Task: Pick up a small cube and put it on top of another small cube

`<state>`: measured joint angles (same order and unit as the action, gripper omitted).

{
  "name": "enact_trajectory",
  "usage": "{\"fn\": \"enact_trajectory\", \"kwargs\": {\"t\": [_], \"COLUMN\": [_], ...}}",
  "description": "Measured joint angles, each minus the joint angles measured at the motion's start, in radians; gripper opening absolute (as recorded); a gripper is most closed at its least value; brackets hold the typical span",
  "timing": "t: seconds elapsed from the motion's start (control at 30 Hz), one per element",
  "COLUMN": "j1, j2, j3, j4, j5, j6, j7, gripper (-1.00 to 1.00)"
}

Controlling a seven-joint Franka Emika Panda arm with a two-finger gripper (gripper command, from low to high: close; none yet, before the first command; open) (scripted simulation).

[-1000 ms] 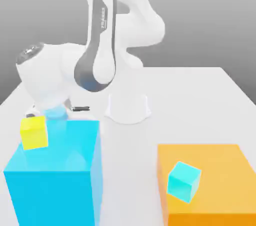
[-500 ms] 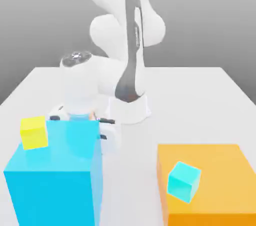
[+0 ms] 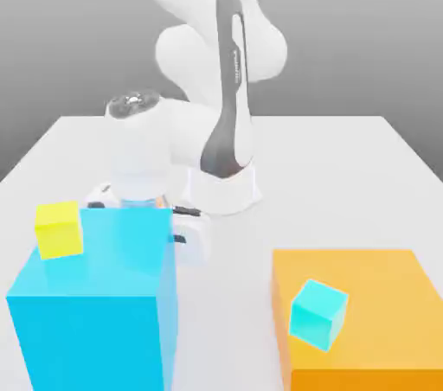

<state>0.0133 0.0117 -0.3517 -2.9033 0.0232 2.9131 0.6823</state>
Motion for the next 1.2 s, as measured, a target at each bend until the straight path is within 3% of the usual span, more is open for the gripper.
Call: {"fn": "enact_trajectory", "kwargs": {"t": [0.2, 0.43, 0.57, 0.83, 0.97, 1.1, 1.13, 1.2], "j1": [-0.103, -0.165, -0.175, -0.145, -0.140, -0.150, -0.150, -0.150], "j2": [-0.161, -0.271, -0.299, -0.261, -0.217, -0.151, -0.141, -0.141], "j3": [-0.017, -0.022, 0.002, 0.082, 0.107, 0.100, 0.099, 0.099], "j4": [0.030, 0.199, 0.333, 0.601, 0.683, 0.613, 0.598, 0.598], "j5": [-0.222, -0.295, -0.267, -0.101, -0.057, -0.056, -0.054, -0.054], "j6": [-0.229, -0.542, -0.700, -0.875, -0.892, -0.757, -0.732, -0.732], "j7": [-0.053, -0.061, 0.017, 0.315, 0.474, 0.503, 0.502, 0.502], "gripper": [-1.00, -1.00, -1.00, -1.00, -1.00, -1.00, 1.00, 1.00]}}
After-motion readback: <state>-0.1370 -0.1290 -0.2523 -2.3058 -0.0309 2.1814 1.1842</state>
